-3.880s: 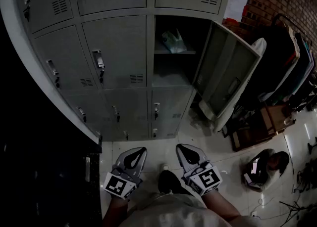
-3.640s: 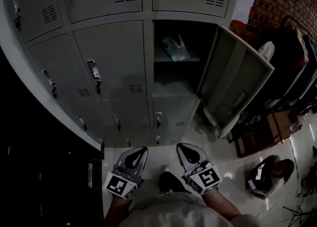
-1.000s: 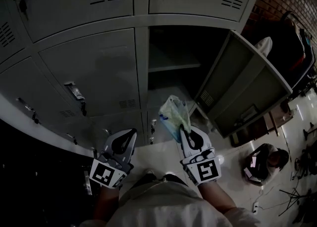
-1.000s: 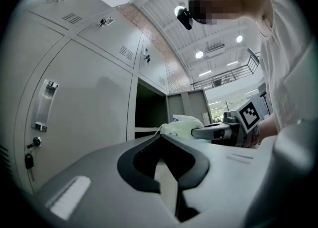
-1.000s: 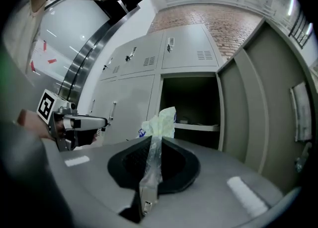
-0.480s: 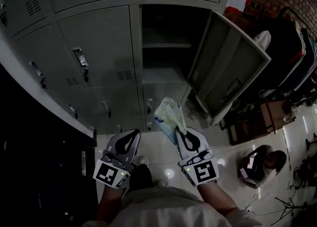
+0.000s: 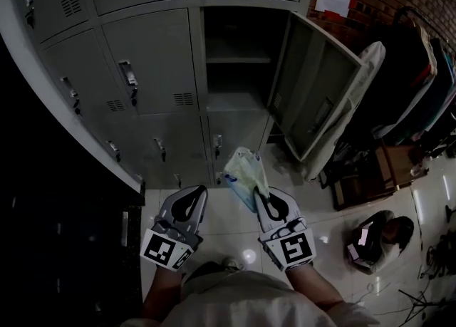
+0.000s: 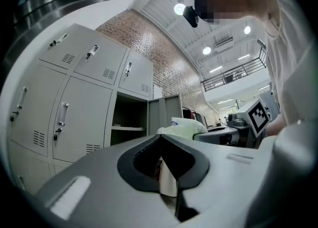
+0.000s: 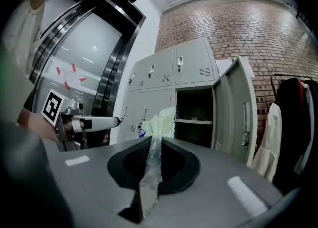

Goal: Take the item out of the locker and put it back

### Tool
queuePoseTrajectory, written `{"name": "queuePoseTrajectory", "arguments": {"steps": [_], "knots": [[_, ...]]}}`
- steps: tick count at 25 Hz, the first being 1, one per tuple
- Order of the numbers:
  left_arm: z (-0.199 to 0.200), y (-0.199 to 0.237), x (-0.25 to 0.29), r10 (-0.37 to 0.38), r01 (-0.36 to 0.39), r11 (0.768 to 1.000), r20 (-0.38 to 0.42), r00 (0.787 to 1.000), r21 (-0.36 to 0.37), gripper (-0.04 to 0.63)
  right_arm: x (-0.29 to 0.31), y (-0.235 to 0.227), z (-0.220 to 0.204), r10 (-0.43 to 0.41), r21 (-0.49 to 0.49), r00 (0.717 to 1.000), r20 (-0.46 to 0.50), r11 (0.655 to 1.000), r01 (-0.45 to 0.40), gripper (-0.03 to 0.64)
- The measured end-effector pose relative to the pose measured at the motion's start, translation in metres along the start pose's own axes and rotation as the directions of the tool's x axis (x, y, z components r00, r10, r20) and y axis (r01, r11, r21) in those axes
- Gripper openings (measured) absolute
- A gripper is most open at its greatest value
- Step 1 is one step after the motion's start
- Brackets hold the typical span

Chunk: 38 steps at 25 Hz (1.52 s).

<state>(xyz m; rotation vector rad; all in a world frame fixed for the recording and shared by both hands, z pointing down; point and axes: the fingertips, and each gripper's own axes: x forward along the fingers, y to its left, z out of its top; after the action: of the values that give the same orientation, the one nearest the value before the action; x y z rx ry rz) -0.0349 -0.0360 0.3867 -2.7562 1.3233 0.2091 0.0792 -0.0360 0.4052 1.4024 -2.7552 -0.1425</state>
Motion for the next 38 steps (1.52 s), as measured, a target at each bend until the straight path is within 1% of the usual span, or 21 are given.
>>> {"name": "queuePoseTrajectory", "arguments": {"steps": [4, 6, 9, 11, 17, 22, 25, 27, 30, 32, 35, 38], "knots": [[0.003, -0.002, -0.001, -0.012, 0.012, 1.000, -0.004, 1.000, -0.003, -0.003, -0.002, -0.002, 0.008, -0.017, -0.009, 1.000, 0.011, 1.000, 0.017, 0.008], [0.006, 0.000, -0.001, -0.013, 0.013, 1.000, -0.006, 1.000, -0.004, -0.003, 0.000, -0.004, 0.008, -0.022, 0.010, 1.000, 0.007, 1.000, 0.022, 0.008], [0.010, 0.006, 0.000, -0.006, 0.006, 1.000, 0.000, 1.000, 0.001, -0.003, 0.006, -0.002, 0.006, -0.009, 0.055, 1.000, -0.001, 0.998, 0.009, 0.008], [0.008, 0.011, 0.001, 0.005, -0.005, 1.000, -0.005, 1.000, -0.002, -0.003, 0.010, 0.000, 0.005, 0.002, 0.067, 1.000, 0.001, 0.998, -0.002, 0.008], [0.009, 0.021, 0.005, 0.034, -0.034, 0.999, 0.017, 0.999, 0.014, -0.003, 0.020, -0.010, 0.004, 0.015, 0.042, 1.000, 0.007, 0.999, -0.015, 0.008], [-0.002, 0.032, 0.017, 0.044, -0.044, 0.999, 0.004, 0.999, -0.016, -0.003, 0.040, -0.018, 0.000, 0.026, 0.051, 1.000, -0.010, 0.998, -0.026, 0.008], [-0.003, 0.043, 0.031, 0.025, -0.025, 1.000, 0.002, 1.000, 0.004, -0.003, 0.056, -0.022, 0.002, 0.020, 0.035, 1.000, -0.005, 0.999, -0.020, 0.008], [-0.002, 0.055, 0.042, 0.014, -0.014, 1.000, 0.008, 1.000, 0.013, -0.003, 0.070, -0.029, 0.004, 0.001, -0.014, 1.000, 0.004, 1.000, -0.001, 0.008], [-0.004, 0.079, 0.062, -0.008, 0.008, 1.000, 0.022, 1.000, 0.001, -0.003, 0.092, -0.036, 0.005, -0.033, -0.079, 0.999, 0.010, 0.996, 0.033, 0.008], [-0.006, 0.094, 0.079, -0.043, 0.043, 0.999, 0.025, 0.999, -0.002, -0.002, 0.109, -0.045, 0.006, -0.060, -0.079, 0.998, 0.011, 0.995, 0.061, 0.008], [0.001, 0.115, 0.104, -0.108, 0.107, 0.994, 0.042, 0.993, 0.017, -0.003, 0.139, -0.065, 0.013, -0.113, -0.068, 0.993, 0.021, 0.991, 0.114, 0.008], [0.006, 0.141, 0.126, -0.158, 0.156, 0.987, 0.057, 0.986, 0.033, -0.003, 0.170, -0.088, 0.026, -0.185, -0.104, 0.982, 0.043, 0.977, 0.188, 0.008]]}}
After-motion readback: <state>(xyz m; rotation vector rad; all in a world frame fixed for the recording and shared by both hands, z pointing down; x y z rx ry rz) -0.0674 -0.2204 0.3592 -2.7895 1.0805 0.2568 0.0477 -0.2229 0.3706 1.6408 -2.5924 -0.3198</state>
